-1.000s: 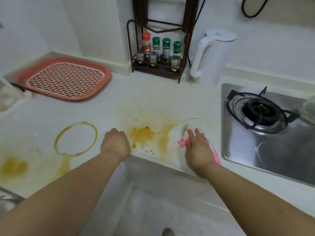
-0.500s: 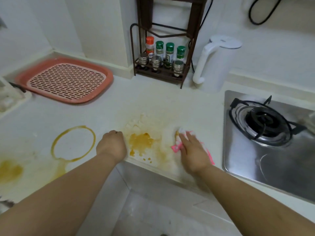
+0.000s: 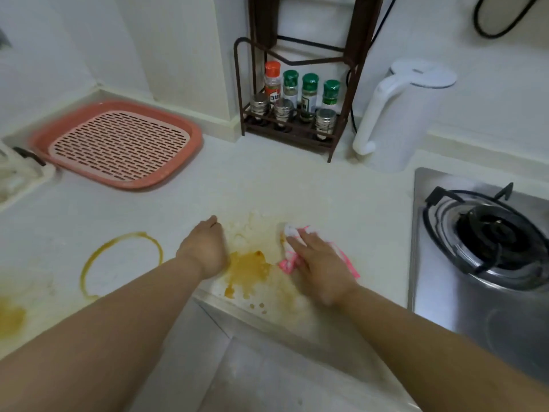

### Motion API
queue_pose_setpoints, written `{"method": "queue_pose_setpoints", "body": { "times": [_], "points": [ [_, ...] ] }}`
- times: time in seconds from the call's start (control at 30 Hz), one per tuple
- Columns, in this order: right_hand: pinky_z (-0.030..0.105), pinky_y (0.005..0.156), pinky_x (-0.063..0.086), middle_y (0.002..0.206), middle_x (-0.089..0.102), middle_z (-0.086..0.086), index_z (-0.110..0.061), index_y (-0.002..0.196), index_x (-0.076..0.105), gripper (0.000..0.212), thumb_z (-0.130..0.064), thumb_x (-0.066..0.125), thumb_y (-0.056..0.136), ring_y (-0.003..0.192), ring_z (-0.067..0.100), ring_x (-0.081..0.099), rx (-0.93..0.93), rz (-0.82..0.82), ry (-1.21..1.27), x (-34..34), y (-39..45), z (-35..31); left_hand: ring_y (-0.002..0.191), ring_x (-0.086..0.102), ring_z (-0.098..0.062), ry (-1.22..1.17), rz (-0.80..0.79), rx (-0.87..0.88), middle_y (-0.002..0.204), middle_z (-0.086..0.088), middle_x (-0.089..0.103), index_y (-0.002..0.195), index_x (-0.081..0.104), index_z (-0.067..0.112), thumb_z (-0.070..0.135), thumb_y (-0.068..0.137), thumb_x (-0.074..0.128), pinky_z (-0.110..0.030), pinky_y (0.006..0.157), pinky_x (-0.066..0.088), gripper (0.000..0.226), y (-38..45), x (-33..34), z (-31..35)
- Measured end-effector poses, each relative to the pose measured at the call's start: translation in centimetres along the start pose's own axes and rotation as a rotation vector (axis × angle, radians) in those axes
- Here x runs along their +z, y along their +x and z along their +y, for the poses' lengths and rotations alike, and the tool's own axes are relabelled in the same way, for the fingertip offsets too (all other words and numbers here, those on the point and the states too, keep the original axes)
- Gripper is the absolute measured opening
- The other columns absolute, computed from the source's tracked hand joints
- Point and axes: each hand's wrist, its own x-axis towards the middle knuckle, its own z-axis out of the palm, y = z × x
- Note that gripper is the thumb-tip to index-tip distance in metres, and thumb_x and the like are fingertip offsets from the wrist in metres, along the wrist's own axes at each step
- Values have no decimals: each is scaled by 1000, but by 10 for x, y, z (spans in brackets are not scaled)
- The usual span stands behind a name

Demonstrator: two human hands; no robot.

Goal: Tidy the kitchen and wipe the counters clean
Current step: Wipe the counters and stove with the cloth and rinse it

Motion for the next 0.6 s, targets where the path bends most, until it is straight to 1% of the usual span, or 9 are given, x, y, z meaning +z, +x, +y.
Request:
{"method": "queue_pose_setpoints", "body": {
  "times": [0.03, 0.1, 0.17, 0.23, 0.37, 0.43, 0.5, 0.57, 0.6],
  "points": [
    [38, 108, 33, 150, 35, 6, -20, 148, 30, 66, -52, 27, 90, 139, 27, 30, 72, 24, -43, -4, 5, 21, 147, 10, -20, 0, -9, 9, 160, -5, 4, 147, 25, 5, 14, 91, 48, -32, 119, 17, 62, 1, -2, -1],
    [40, 104, 33, 149, 31, 8, -19, 149, 22, 58, -34, 34, 94, 137, 28, 28, 304, 67, -79, -16, 26, 54, 148, 7, -20, -7, -28, 24, 160, -6, 3, 149, 21, 5, 11, 91, 46, -31, 120, 14, 63, 0, -5, -4],
    [43, 106, 29, 151, 24, 9, -18, 149, 18, 58, -26, 36, 95, 136, 32, 26, 487, 43, -75, -27, 58, 60, 148, 6, -19, -44, -29, 34, 160, -6, 2, 150, 19, 6, 6, 90, 44, -30, 120, 11, 64, -1, -5, -8],
    [46, 107, 26, 154, 17, 8, -20, 150, 14, 58, -29, 34, 96, 139, 31, 21, 457, -11, -95, -26, 87, 38, 148, 7, -19, -74, 0, 30, 161, -5, 1, 150, 17, 9, 6, 88, 44, -29, 120, 11, 68, -1, -6, -10],
    [43, 109, 24, 157, 16, 3, -23, 150, 17, 57, -41, 28, 97, 143, 27, 16, 50, -128, -89, 3, 74, -32, 148, -2, -22, -34, -24, 17, 161, -2, -6, 153, 4, 17, 10, 87, 44, -32, 121, 6, 78, 7, -8, -16],
    [39, 112, 23, 158, 19, 1, -25, 150, 22, 68, -54, 18, 88, 144, 25, 17, -45, -129, -40, 2, 47, -38, 148, -7, -23, 23, -73, 21, 160, -2, -10, 153, 0, 18, 13, 90, 40, -35, 121, 4, 75, 12, -10, -21],
    [38, 111, 24, 156, 24, 0, -24, 149, 28, 72, -57, 19, 86, 144, 24, 20, -15, -79, 7, -8, 39, -22, 148, -8, -22, 40, -109, 34, 160, 0, -12, 153, -2, 20, 13, 92, 36, -38, 121, 5, 72, 15, -13, -26],
    [40, 110, 26, 155, 26, 4, -22, 150, 24, 57, -40, 32, 96, 142, 26, 21, 165, -14, -49, -13, 48, 5, 148, -8, -21, 27, -148, 66, 160, 1, -12, 153, -2, 20, 12, 93, 34, -36, 121, 3, 70, 17, -19, -31],
    [42, 108, 28, 153, 26, 5, -21, 150, 20, 56, -32, 35, 98, 140, 27, 22, 274, 11, -71, -17, 59, 18, 148, -8, -20, 16, -167, 73, 160, 1, -12, 153, -1, 20, 12, 94, 33, -34, 121, 2, 69, 17, -21, -32]
  ]
}}
